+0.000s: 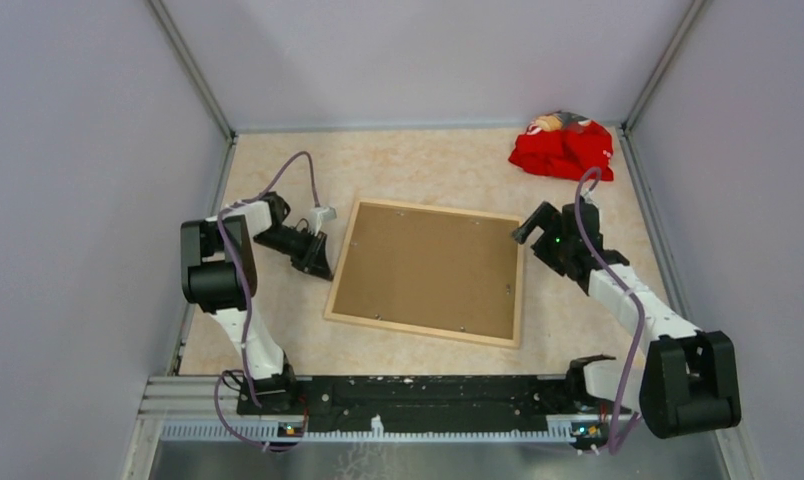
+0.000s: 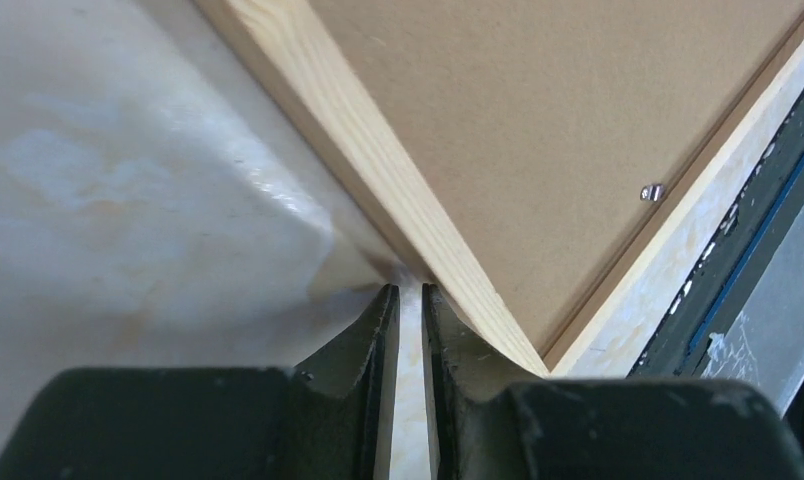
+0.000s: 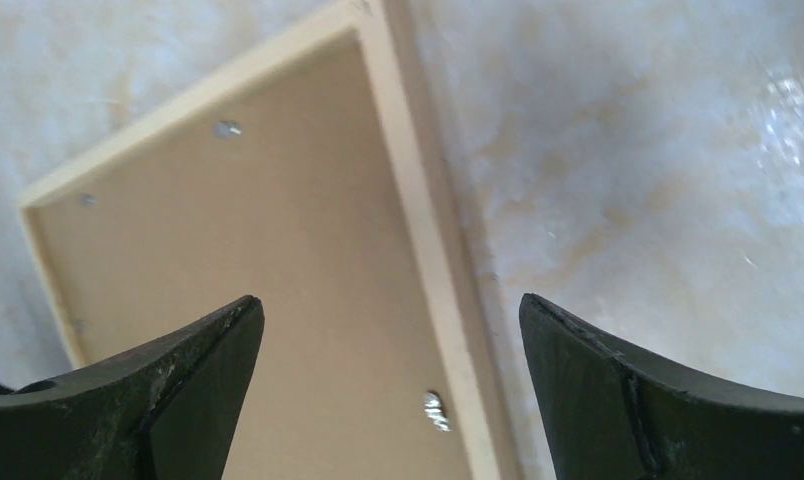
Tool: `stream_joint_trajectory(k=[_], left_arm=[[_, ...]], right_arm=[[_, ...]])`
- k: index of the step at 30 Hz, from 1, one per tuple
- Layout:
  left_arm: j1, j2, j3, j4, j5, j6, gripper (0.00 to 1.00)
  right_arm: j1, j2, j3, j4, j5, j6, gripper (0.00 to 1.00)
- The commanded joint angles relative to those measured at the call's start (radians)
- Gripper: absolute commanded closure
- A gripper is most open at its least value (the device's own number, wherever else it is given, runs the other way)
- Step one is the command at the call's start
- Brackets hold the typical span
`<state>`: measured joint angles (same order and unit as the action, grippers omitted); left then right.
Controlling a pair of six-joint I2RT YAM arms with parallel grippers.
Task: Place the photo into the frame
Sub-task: Adjust the photo frame at the center of the board.
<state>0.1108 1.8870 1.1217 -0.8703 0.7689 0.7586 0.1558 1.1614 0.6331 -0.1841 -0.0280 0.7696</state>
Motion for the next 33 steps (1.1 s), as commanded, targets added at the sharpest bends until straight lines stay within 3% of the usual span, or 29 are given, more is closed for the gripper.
stream_joint_trajectory(k=[1,8,10,16,22,28,33], left_arm=[[-0.043,-0.027,-0.086,0.075,-0.123,0.053,0.78],[-0.089,-0.077,-0.146,0.093,-0.169,0.083,0.78],[-0.100,-0.079,-0.156,0.095,-0.189,0.090,0.78],[-0.199,-0.106,-0.213,0.115,-0.250,0.100,0.77],[-0.341,-0.116,-0.237,0.144,-0.252,0.042,0.71],[-0.488,-0.083,-0.237,0.131,-0.247,0.028,0.56],[-0.505,-0.128,-0.197,0.036,-0.221,0.072,0.40]], right_arm=[[-0.015,0.045,-0.039,0.029,-0.032,-0.048,0.01],[-0.003,0.267,0.002,0.220,-0.133,-0.006,0.01],[0.047,0.337,0.071,0.209,-0.097,-0.014,0.01],[0.207,0.622,0.399,0.146,-0.078,-0.013,0.01],[0.331,0.964,0.897,0.001,-0.126,-0.046,0.01],[0.371,1.170,1.240,-0.101,-0.207,-0.080,0.01],[0.379,1.149,1.361,-0.187,-0.100,-0.165,0.01]])
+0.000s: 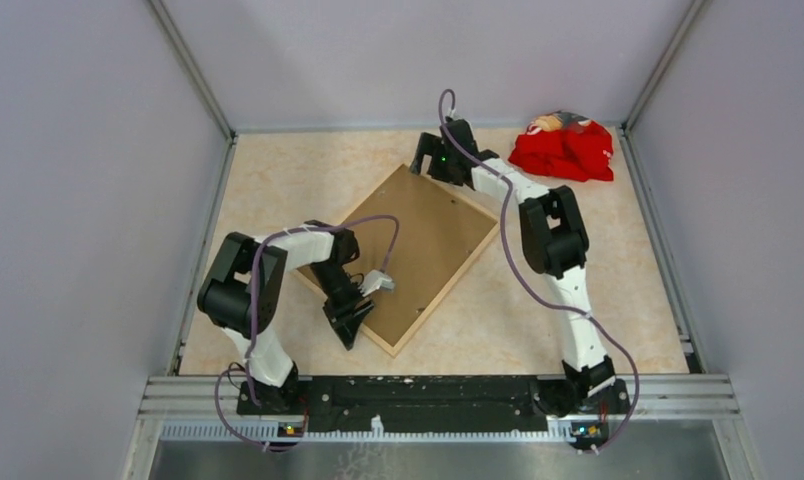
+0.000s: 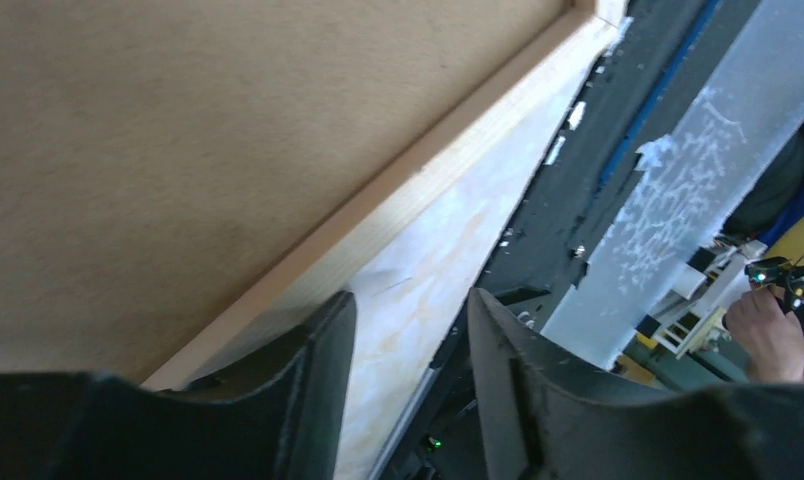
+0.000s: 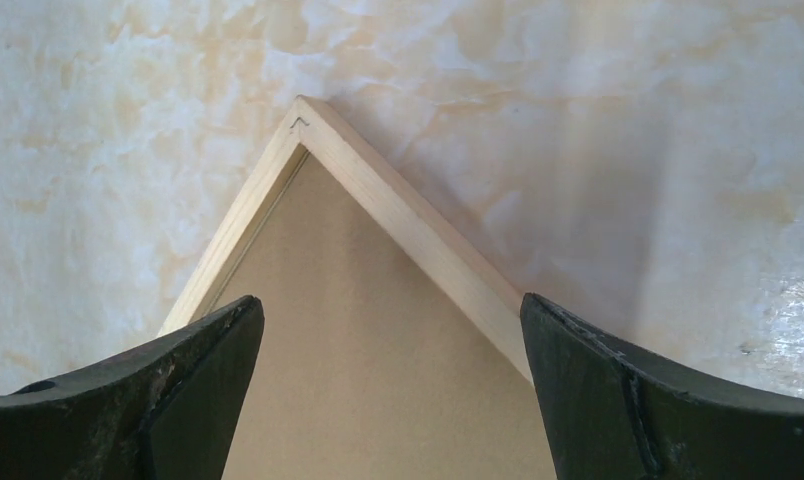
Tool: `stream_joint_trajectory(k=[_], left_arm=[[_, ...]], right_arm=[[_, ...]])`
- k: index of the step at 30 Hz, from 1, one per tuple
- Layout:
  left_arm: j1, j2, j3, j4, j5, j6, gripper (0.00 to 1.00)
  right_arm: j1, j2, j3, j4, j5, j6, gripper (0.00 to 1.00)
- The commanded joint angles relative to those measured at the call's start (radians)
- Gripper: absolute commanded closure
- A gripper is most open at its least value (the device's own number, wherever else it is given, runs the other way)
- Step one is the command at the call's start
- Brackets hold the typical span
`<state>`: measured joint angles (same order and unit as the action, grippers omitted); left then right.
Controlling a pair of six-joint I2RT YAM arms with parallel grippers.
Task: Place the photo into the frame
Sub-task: Adjust the photo frame at the center of the board.
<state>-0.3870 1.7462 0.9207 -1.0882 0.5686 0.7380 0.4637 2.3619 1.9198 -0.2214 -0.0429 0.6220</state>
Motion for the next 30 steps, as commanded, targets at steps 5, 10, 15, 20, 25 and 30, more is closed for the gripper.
stream_joint_trajectory(k=[5,10,15,20,25,30], left_arm=[[0.046,-0.079,0.099,0.080,0.016,0.194,0.35],[0.191,-0.078,0.283,-0.046,0.023,0.264,0.35],[0.395,0.078,0.525,-0.057,0.001,0.222,0.42],[0.522,0.259,0.747,0.075,-0.036,0.049,0.53],[0.540,0.369,0.787,0.122,-0.027,-0.017,0.66],[0.539,0.395,0.722,0.114,0.054,0.010,0.81]], right_arm=[[0.050,-0.248,-0.050,-0.144,0.047,-0.080,0.01],[0.028,-0.458,-0.284,-0.137,0.088,-0.075,0.01],[0.029,-0.718,-0.655,-0.062,0.049,-0.025,0.01],[0.035,-0.953,-0.976,-0.005,-0.019,0.054,0.01],[0.038,-1.109,-1.163,0.018,-0.058,0.107,0.01],[0.035,-1.149,-1.249,0.046,-0.086,0.133,0.01]])
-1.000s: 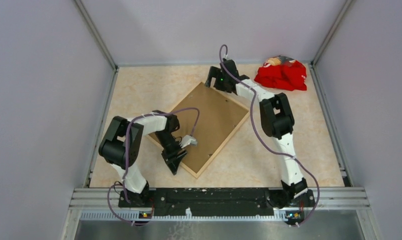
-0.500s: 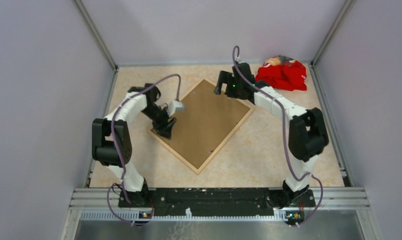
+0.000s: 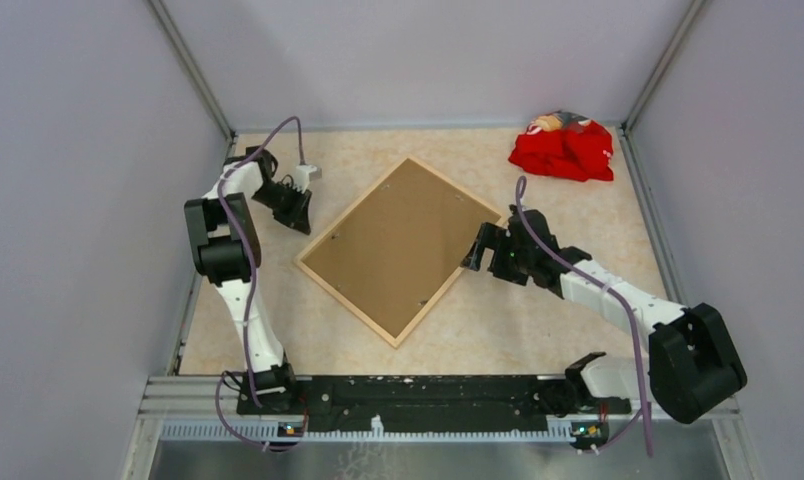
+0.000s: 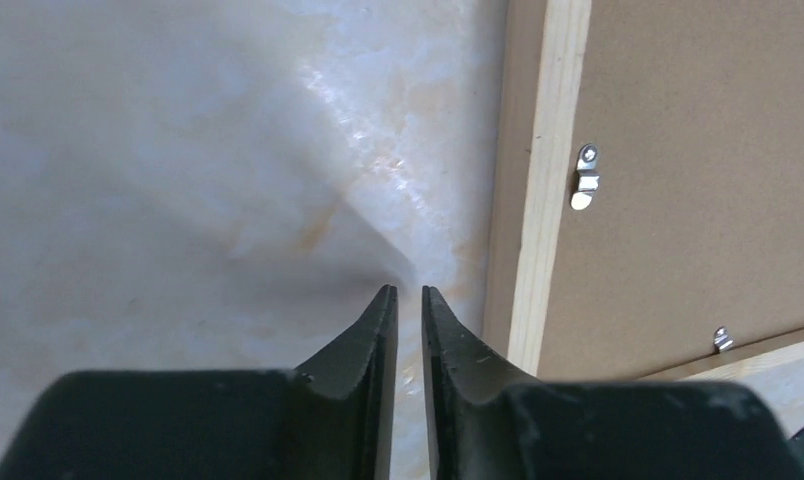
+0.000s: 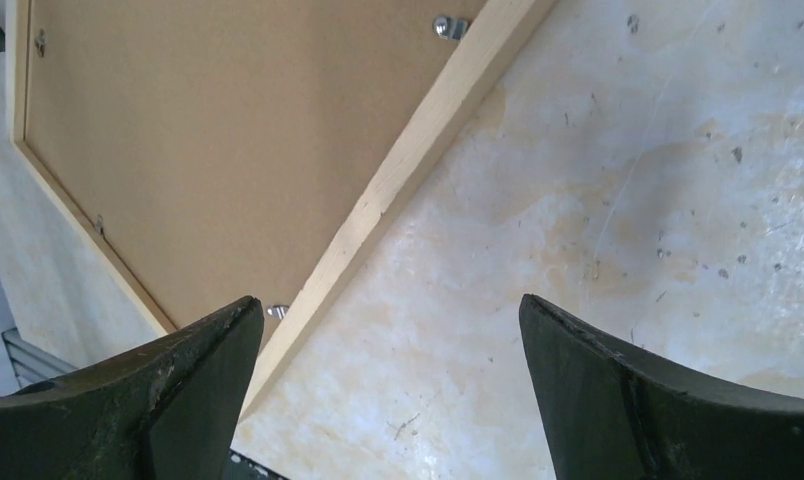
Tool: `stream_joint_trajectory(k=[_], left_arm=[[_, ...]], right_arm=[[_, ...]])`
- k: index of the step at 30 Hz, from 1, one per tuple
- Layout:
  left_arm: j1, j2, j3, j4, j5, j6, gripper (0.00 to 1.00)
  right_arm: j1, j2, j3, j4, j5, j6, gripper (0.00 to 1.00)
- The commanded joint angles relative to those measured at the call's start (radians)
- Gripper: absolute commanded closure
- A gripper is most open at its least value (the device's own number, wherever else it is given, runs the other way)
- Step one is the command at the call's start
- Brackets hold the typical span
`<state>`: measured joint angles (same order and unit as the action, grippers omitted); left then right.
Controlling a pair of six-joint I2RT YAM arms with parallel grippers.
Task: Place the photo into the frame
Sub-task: Adjust the photo frame at the center of the board, then install the photo frame at the center of the board.
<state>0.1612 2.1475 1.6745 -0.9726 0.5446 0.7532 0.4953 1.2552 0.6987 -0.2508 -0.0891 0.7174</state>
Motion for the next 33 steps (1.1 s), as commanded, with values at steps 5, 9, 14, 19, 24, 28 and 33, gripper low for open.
stream_joint_trajectory(k=[5,9,14,19,24,28,33], left_arm=[[-0.011,-0.024,-0.134,-0.058,0.136,0.090,0.85],[-0.034,-0.104,-0.284,-0.073,0.175,0.189,0.85],[-0.106,-0.189,-0.481,-0.034,0.164,0.227,0.82],[-0.100,-0.222,-0.491,-0.038,0.166,0.205,0.80],[-0.030,-0.182,-0.333,-0.181,0.274,0.222,0.76],[-0.038,-0.173,-0.295,-0.237,0.378,0.228,0.62],[-0.084,-0.126,-0.304,-0.212,0.423,0.195,0.54]], right_arm=[[0.001,-0.031,-0.007,0.073,-0.069,0.020,0.01],[-0.002,-0.027,0.008,0.070,-0.071,0.027,0.01],[-0.036,0.000,0.029,0.055,-0.064,0.008,0.01],[0.010,-0.011,0.062,0.079,-0.030,0.042,0.01],[0.166,0.094,0.134,0.152,-0.005,0.100,0.03],[0.276,0.226,0.197,0.243,-0.008,0.150,0.05],[0.373,0.391,0.291,0.352,-0.006,0.181,0.07]])
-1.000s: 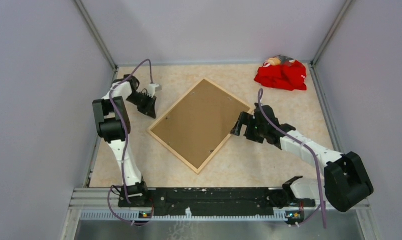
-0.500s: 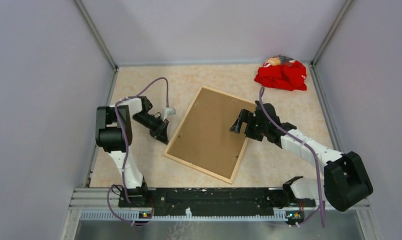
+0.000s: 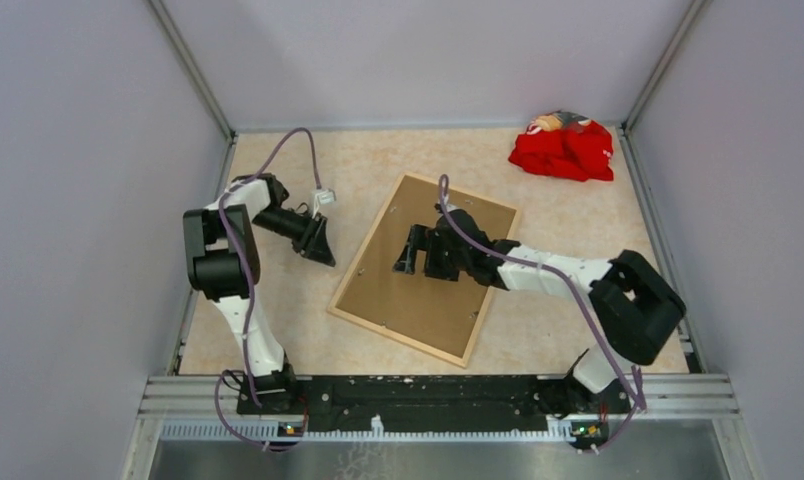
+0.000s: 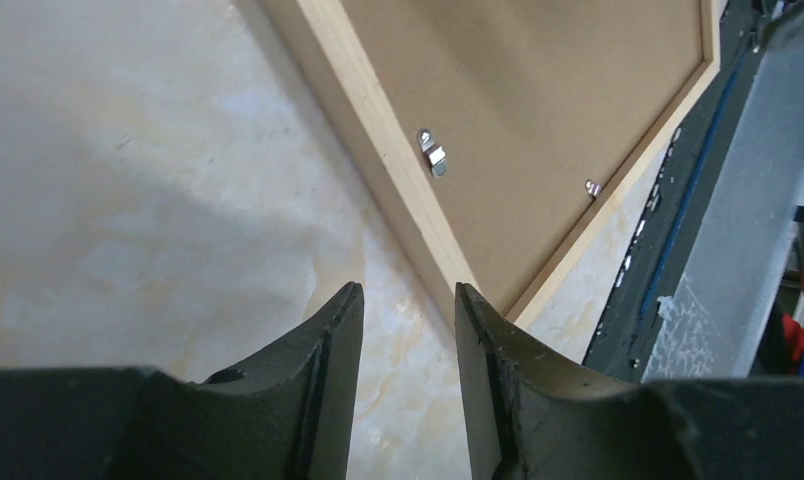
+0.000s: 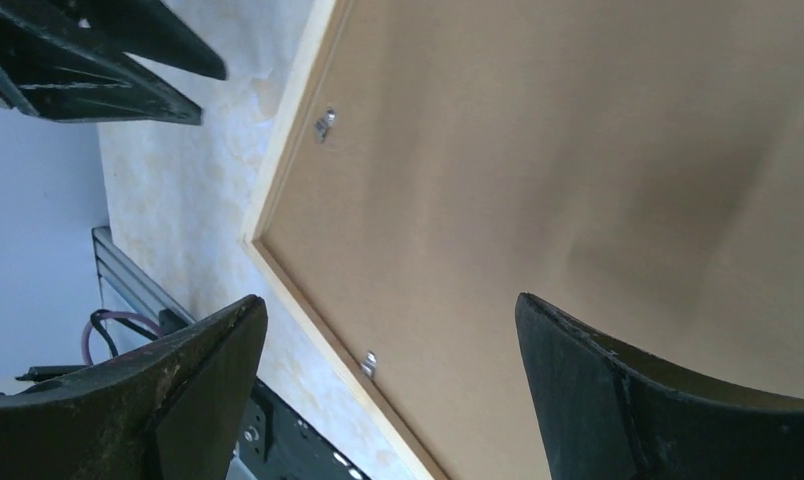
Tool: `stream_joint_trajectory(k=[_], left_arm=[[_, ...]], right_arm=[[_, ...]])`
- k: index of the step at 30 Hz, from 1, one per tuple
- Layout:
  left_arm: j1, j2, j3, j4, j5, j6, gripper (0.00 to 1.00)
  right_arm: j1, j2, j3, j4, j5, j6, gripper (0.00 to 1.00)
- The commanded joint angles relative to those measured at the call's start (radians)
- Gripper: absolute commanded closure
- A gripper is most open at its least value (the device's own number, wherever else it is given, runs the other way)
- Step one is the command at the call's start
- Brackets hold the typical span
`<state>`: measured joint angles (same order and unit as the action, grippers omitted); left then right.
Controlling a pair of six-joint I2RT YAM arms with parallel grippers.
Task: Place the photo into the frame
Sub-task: Install the photo frame at the center of the board.
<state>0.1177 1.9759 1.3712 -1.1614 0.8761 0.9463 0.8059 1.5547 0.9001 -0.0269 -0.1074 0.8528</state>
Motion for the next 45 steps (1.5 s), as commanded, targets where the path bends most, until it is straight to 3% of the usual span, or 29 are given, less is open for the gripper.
stream_joint_trajectory(k=[1,14,26,45], left_arm=[[-0.049,0.055,-0.010,-0.006,0.086,-0.013,0.54],[-0.059,0.103,-0.027,0.036,0.093,-0.045,0.71],[-0.059,0.113,-0.058,0.065,0.081,-0.046,0.72],[-0.058,0.102,-0.082,0.087,0.062,-0.045,0.72]], right_arm=[[0.075,0.119,0.105,0.146,0.014,0.054,0.08],[0.135,0.363,0.255,0.287,-0.011,0.156,0.16],[0.149,0.488,0.349,0.325,-0.055,0.215,0.20],[0.159,0.525,0.380,0.315,-0.046,0.222,0.21]])
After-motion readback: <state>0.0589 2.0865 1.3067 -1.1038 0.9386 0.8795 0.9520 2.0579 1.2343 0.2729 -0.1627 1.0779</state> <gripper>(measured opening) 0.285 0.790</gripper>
